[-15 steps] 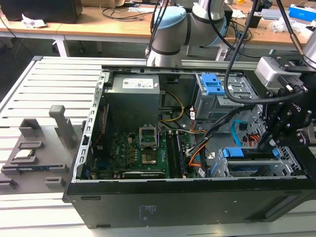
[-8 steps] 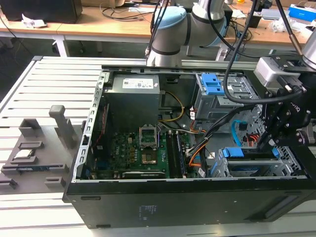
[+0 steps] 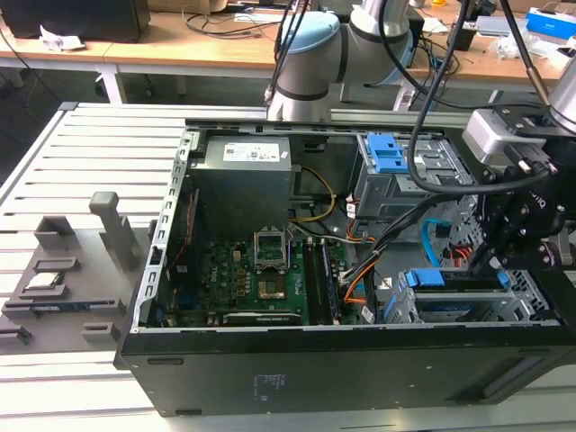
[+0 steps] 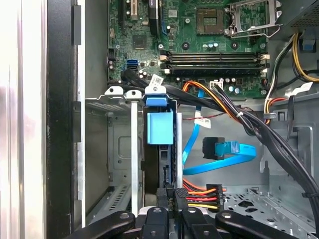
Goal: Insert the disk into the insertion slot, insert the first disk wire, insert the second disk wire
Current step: 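Insert the first disk wire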
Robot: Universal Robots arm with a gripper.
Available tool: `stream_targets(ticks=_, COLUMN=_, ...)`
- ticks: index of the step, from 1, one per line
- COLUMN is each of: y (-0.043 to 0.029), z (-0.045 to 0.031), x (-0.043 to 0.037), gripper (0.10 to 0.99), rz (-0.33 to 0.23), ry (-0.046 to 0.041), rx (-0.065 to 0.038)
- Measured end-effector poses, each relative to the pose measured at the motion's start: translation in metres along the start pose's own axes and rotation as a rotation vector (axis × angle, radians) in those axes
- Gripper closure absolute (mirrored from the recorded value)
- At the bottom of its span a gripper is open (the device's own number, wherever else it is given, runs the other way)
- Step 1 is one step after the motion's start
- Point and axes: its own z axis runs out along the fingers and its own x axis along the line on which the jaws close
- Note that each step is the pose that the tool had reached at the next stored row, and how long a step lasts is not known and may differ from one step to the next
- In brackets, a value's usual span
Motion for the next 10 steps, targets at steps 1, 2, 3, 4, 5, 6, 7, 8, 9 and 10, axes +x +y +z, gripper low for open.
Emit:
stream_targets(ticks=1, y=0.0, z=0.0007, x=0.0, gripper=0.918, rz=0.0, ry=0.0005, rx=0.0)
stream_targets(ticks=2, y=0.0, z=0.0018, x=-0.0001, gripper=0.918, rz=0.0, ry=0.0009, rx=0.0)
stream_targets(ticks=3, y=0.0003, z=0.0027, x=0.0, gripper=0.918, rz=0.0, ry=0.0011, rx=0.0)
stream_targets(ticks=4, y=0.0007, z=0.0037, x=-0.0001, gripper=0.918, rz=0.0, ry=0.0009, rx=0.0)
stream_targets(ticks=5, y=0.0008, z=0.0044, x=-0.0001, gripper=0.918, rz=0.0, ry=0.0001, rx=0.0)
stream_targets(ticks=6, y=0.001, z=0.0046, x=-0.0001, gripper=0.918, rz=0.0, ry=-0.0002, rx=0.0)
stream_targets(ticks=7, y=0.0011, z=0.0046, x=-0.0001, gripper=0.918, rz=0.0, ry=-0.0001, rx=0.0)
stream_targets(ticks=8, y=0.0012, z=0.0046, x=-0.0001, gripper=0.918, rz=0.0, ry=0.0, rx=0.0)
stream_targets(ticks=9, y=0.0014, z=0.006, x=-0.0001, gripper=0.906, rz=0.0, ry=-0.0027, rx=0.0)
stream_targets(ticks=10, y=0.0014, z=0.0058, x=-0.0001, gripper=0.906, rz=0.0, ry=-0.002, rx=0.0)
